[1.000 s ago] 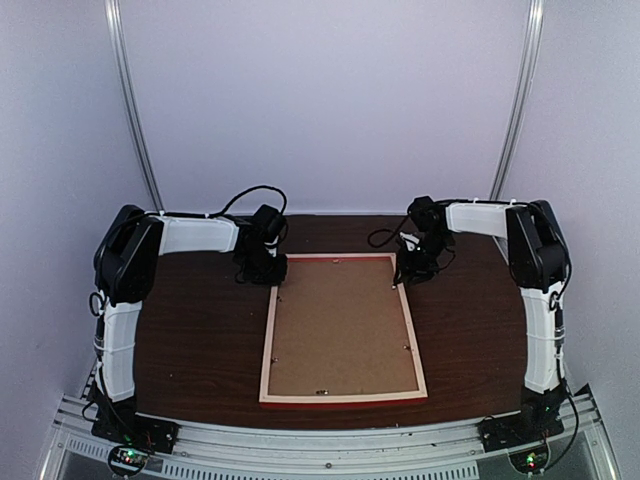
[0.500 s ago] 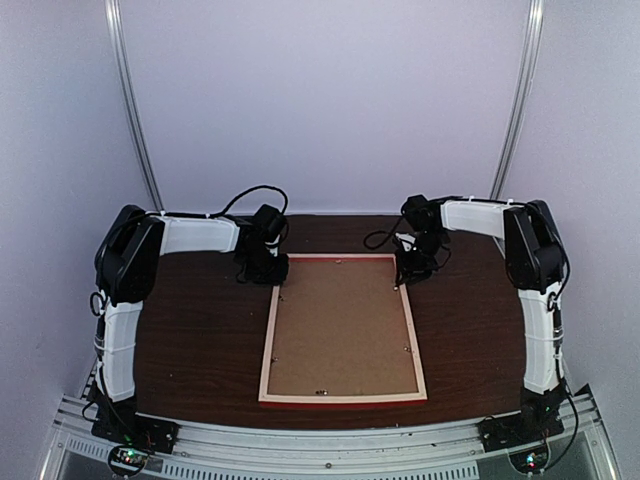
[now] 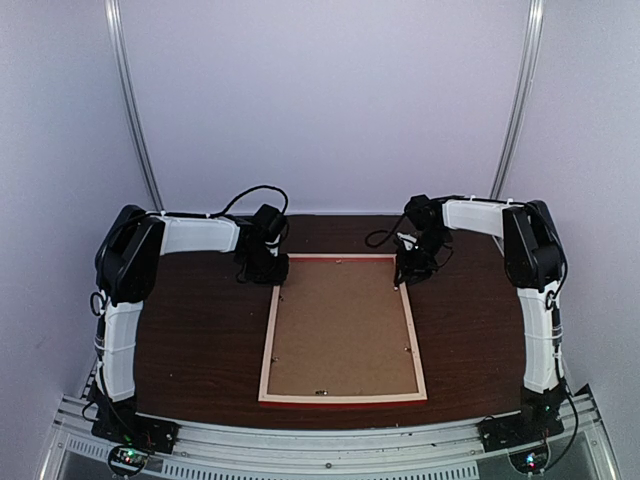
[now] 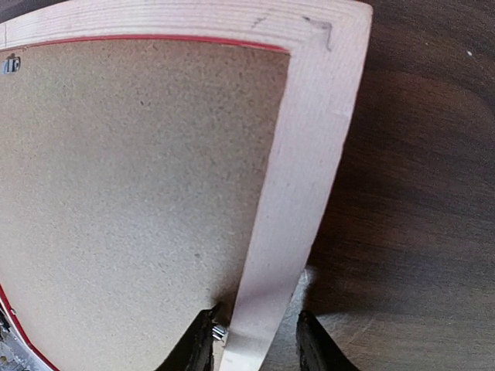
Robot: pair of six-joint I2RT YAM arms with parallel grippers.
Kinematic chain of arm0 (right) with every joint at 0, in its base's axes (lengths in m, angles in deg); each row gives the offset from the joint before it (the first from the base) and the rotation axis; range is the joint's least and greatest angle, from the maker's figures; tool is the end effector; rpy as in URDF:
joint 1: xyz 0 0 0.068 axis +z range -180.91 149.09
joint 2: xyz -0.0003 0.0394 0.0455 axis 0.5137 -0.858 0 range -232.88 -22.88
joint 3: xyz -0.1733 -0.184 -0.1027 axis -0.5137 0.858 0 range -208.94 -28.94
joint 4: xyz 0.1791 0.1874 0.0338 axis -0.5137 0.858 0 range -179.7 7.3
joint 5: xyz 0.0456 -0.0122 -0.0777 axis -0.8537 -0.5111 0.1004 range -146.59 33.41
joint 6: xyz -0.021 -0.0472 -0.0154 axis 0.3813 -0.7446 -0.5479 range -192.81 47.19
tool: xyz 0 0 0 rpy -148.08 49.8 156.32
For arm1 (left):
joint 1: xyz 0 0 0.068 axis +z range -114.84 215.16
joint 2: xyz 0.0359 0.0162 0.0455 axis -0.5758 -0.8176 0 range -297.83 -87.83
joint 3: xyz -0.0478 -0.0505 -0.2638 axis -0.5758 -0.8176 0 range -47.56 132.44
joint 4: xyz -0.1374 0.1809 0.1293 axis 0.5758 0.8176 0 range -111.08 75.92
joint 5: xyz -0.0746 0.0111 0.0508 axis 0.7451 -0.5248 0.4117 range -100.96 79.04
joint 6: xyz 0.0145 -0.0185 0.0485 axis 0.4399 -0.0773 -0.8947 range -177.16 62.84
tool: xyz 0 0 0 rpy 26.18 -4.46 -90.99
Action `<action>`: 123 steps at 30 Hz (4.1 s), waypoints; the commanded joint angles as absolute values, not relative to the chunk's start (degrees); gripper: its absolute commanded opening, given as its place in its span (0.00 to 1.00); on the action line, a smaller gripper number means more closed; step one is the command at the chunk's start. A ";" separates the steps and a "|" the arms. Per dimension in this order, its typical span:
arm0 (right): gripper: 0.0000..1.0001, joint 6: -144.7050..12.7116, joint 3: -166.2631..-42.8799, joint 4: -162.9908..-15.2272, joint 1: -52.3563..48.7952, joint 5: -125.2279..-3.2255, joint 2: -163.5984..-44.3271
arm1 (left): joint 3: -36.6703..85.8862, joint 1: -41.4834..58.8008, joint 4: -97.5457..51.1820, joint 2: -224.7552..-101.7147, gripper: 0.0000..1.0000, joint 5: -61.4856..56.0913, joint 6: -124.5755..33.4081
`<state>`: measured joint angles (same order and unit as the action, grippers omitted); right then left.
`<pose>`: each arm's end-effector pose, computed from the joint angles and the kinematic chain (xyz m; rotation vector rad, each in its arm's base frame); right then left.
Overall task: Put the photo into the frame
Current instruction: Press the fastener onto the backboard.
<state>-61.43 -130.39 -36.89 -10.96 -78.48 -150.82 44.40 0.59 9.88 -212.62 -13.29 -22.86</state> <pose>0.4167 0.1653 0.1610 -0.2782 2.9881 0.6347 0.3775 -0.2583 0.1496 -0.0067 2.7246 -0.3130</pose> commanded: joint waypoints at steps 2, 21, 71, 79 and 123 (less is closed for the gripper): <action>0.37 -61.06 -130.39 -35.04 -10.03 -79.12 -152.76 | 44.45 0.27 11.60 -215.50 0.21 -12.74 -23.94; 0.24 -63.61 -130.94 -31.43 -9.96 -72.77 -152.95 | 44.37 0.27 11.84 -215.49 0.22 -12.82 -23.90; 0.32 -65.56 -132.13 -29.56 -9.54 -74.89 -153.81 | 44.37 0.27 11.77 -215.49 0.21 -12.42 -23.85; 0.30 -66.74 -133.64 -27.09 -9.58 -72.94 -154.70 | 44.54 0.27 11.82 -215.61 0.21 -12.43 -24.02; 0.27 -70.60 -161.80 -22.75 -10.56 -87.95 -170.41 | 42.87 2.50 8.12 -212.61 0.60 -4.85 -23.49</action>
<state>-68.52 -157.38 -21.57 -11.60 -83.15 -166.54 43.42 1.47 10.41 -212.03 -9.61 -23.58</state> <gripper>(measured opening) 0.253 0.575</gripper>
